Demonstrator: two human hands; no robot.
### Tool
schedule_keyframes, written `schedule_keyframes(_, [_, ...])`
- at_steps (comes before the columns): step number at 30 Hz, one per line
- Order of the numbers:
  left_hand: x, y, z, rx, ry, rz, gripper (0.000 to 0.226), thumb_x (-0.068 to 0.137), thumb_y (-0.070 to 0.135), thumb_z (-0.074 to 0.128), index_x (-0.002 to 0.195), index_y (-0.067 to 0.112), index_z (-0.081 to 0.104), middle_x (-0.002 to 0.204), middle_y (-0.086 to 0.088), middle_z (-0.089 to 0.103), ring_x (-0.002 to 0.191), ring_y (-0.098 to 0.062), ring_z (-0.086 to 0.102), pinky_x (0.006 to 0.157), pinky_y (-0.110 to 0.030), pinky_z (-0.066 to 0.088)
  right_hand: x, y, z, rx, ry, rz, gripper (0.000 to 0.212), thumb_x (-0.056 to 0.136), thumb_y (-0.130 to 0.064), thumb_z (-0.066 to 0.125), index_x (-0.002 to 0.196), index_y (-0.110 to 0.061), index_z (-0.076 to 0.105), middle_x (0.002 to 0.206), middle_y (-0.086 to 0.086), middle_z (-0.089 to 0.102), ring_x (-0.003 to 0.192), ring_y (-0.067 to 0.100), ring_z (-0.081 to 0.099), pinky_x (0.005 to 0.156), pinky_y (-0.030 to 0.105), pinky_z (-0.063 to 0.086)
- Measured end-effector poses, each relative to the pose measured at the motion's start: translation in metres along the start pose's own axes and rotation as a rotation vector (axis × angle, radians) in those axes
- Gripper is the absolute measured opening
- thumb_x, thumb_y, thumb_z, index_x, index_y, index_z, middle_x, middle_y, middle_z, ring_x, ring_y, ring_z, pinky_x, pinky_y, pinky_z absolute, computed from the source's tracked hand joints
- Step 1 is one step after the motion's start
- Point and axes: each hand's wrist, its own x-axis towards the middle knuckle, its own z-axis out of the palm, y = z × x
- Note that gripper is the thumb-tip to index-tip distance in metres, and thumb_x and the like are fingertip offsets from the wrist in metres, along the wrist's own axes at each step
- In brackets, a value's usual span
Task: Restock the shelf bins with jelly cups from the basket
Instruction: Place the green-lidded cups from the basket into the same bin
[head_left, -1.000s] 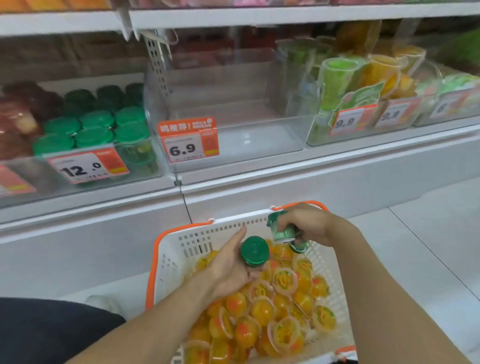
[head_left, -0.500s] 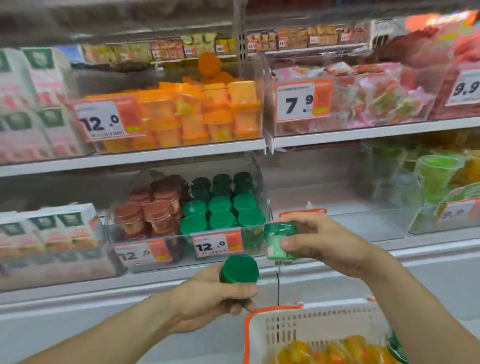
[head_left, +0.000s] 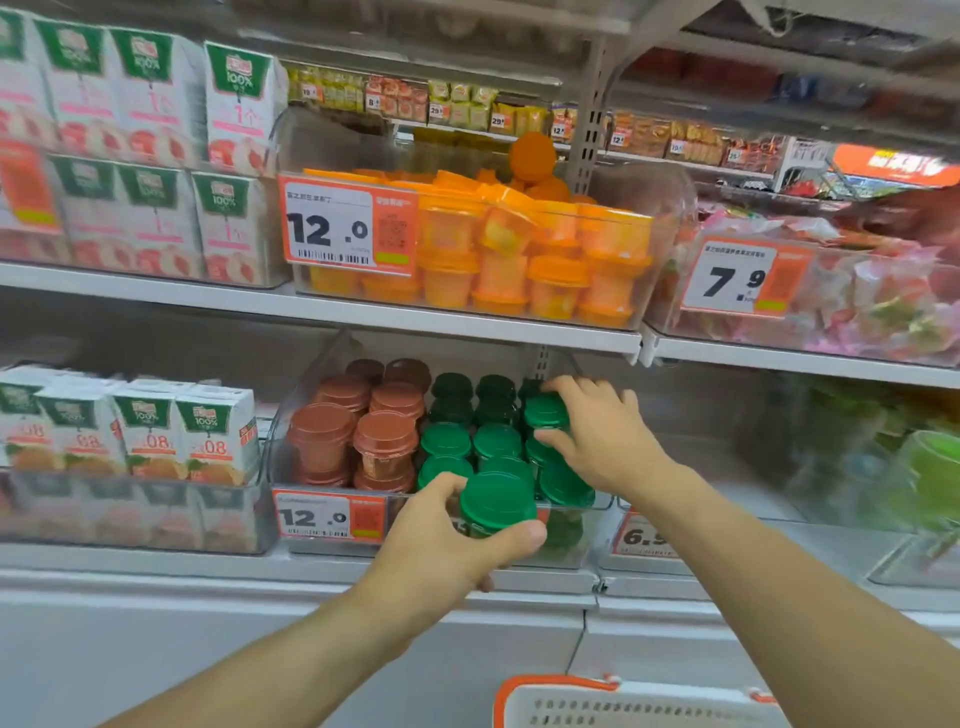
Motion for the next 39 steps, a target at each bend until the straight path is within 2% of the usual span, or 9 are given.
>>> schedule_keyframes(12, [0.005,-0.005,0.007,-0.051,0.061,-0.005,0.049,0.069,0.027,0.09,0.109,0.023,0.062,0.099,0.006,0.071,0.075,-0.012,0.065,0.058,-0.017,0.052,0.009,0.004,0.006,-0.117,-0.087,0.096,0.059,0.093,-0.054,0.057,0.139,-0.024,0.038,0.135,0.003,0.055,0.132,0.027,0.04,0.111,0.053,0.019])
schedule_keyframes(15, [0.01,-0.008,0.01,-0.069,0.134,0.012,0.056,0.064,0.03,0.093,0.11,0.025,0.06,0.102,0.008,0.072,0.088,-0.013,0.067,0.076,-0.03,0.059,0.004,0.004,0.001,-0.104,-0.061,0.078,0.064,0.09,-0.055,0.058,0.142,-0.025,0.036,0.139,0.001,0.048,0.134,0.026,0.036,0.113,0.052,0.018])
schedule_keyframes(19, [0.014,-0.005,0.008,-0.078,0.192,0.097,0.053,0.067,0.027,0.091,0.11,0.031,0.059,0.099,0.014,0.073,0.087,0.003,0.066,0.078,-0.018,0.056,-0.027,-0.009,-0.017,0.203,0.201,-0.121,0.025,0.094,-0.04,0.059,0.113,-0.024,0.061,0.109,-0.009,0.058,0.105,0.009,0.052,0.096,0.033,0.044])
schedule_keyframes(22, [0.014,-0.001,0.008,-0.038,0.179,0.203,0.053,0.066,0.024,0.092,0.108,0.031,0.06,0.097,0.011,0.073,0.084,-0.004,0.069,0.077,-0.024,0.059,-0.049,-0.028,-0.028,0.531,-0.042,-0.188,0.024,0.09,-0.047,0.063,0.109,-0.032,0.064,0.101,-0.018,0.064,0.092,0.002,0.06,0.076,0.018,0.049])
schedule_keyframes(27, [0.02,0.002,0.009,0.043,0.195,0.296,0.058,0.066,0.02,0.091,0.115,0.032,0.061,0.104,0.006,0.07,0.083,-0.008,0.07,0.073,-0.024,0.058,-0.031,-0.024,-0.041,0.851,-0.241,-0.132,0.048,0.068,-0.038,0.091,0.11,-0.035,0.071,0.106,-0.01,0.071,0.093,0.012,0.07,0.081,0.031,0.059])
schedule_keyframes(30, [0.024,0.007,0.008,0.302,0.203,0.251,0.086,0.071,0.029,0.088,0.142,0.031,0.041,0.131,0.01,0.047,0.11,-0.006,0.058,0.095,-0.022,0.051,-0.015,-0.03,-0.037,0.713,-0.147,-0.161,0.052,0.065,-0.033,0.092,0.112,-0.031,0.07,0.102,-0.013,0.071,0.092,0.005,0.067,0.082,0.022,0.056])
schedule_keyframes(32, [0.021,0.007,0.011,0.63,0.158,0.2,0.104,0.078,0.038,0.08,0.156,0.021,0.012,0.145,0.006,0.025,0.136,-0.012,0.031,0.112,-0.025,0.032,-0.004,-0.035,-0.029,0.636,-0.016,-0.163,0.056,0.068,-0.032,0.088,0.119,-0.029,0.066,0.109,-0.015,0.067,0.096,0.0,0.062,0.085,0.017,0.051])
schedule_keyframes(35, [0.014,0.005,0.017,1.021,0.107,0.168,0.097,0.088,0.051,0.062,0.156,0.012,0.004,0.159,-0.003,0.011,0.148,-0.023,0.004,0.12,-0.038,0.016,0.013,-0.037,-0.017,0.417,0.043,-0.182,0.061,0.079,-0.037,0.078,0.134,-0.028,0.051,0.129,-0.01,0.059,0.116,0.008,0.055,0.102,0.03,0.046])
schedule_keyframes(39, [0.014,0.0,0.015,1.215,0.034,0.091,0.092,0.092,0.052,0.054,0.156,0.008,0.005,0.163,-0.008,0.005,0.151,-0.03,-0.003,0.121,-0.045,0.011,0.028,-0.041,-0.008,0.088,-0.09,-0.151,0.061,0.092,-0.041,0.064,0.144,-0.024,0.037,0.135,0.001,0.058,0.124,0.024,0.054,0.11,0.05,0.035])
